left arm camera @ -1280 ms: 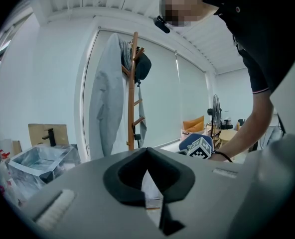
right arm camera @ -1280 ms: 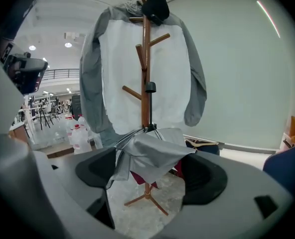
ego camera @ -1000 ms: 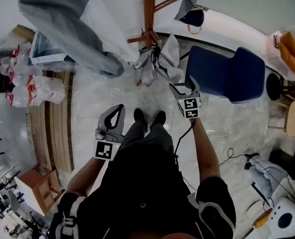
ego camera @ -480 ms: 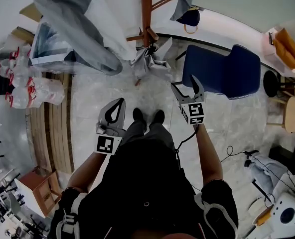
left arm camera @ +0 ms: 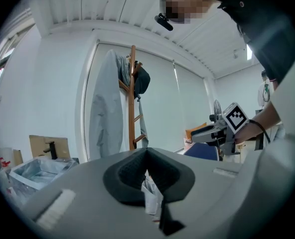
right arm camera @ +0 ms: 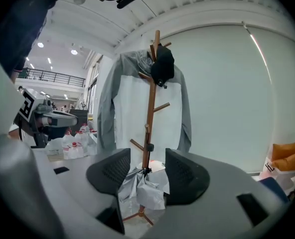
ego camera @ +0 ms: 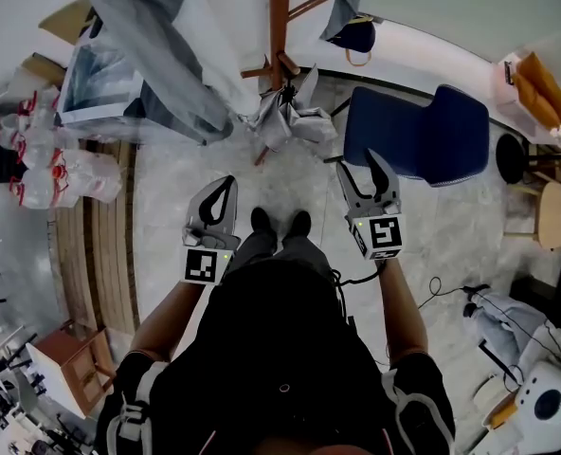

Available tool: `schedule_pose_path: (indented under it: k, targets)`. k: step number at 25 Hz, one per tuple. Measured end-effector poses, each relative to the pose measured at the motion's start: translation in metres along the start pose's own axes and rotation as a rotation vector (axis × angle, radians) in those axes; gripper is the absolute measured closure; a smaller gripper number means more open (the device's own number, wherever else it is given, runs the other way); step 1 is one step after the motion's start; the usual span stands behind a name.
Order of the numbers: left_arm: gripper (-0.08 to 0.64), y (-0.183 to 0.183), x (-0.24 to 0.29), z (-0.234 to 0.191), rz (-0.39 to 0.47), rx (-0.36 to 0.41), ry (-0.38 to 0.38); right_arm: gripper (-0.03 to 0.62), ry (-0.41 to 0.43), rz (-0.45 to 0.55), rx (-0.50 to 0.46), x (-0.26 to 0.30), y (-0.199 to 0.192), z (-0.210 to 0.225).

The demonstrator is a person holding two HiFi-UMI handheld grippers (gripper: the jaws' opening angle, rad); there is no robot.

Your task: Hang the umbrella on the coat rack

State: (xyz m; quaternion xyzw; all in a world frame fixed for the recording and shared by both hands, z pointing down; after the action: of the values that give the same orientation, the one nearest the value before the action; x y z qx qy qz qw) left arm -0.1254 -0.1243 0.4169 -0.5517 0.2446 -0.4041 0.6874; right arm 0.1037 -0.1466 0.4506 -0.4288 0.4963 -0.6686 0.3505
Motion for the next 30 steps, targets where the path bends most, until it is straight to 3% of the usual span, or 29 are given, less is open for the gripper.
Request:
schedule_pose_path:
  k: [9,18,30]
  targets:
    - [0.558,0.006,-0.007,-0.01,-0.004,0.012,0.023,0.495,-0.045,0.039,-0.02,-0.031,0.038,-0.016]
    - [0.558,0.012,-0.016,-0.017,-0.019,0.0,0.066,0.57,-0.101,0.054,-0.025,-0.057,0.052,-0.022]
    - [0.558,0.017,-0.023,-0.03,-0.026,0.007,0.11,0.591,-0.137,0.016,-0.036,-0.062,0.055,-0.028]
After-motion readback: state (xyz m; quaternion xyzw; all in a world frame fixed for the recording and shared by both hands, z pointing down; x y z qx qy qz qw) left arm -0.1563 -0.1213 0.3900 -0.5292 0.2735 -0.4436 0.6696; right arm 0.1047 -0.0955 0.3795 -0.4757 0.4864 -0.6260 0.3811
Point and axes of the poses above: the fingertips, and each gripper's own axes: x forward along the fingers, z to its right, y out of its top, the point moved 1 cm from there along -x, backward along the fingers, and after that the axes turned 12 degrees about x, right-handed, at the moved point
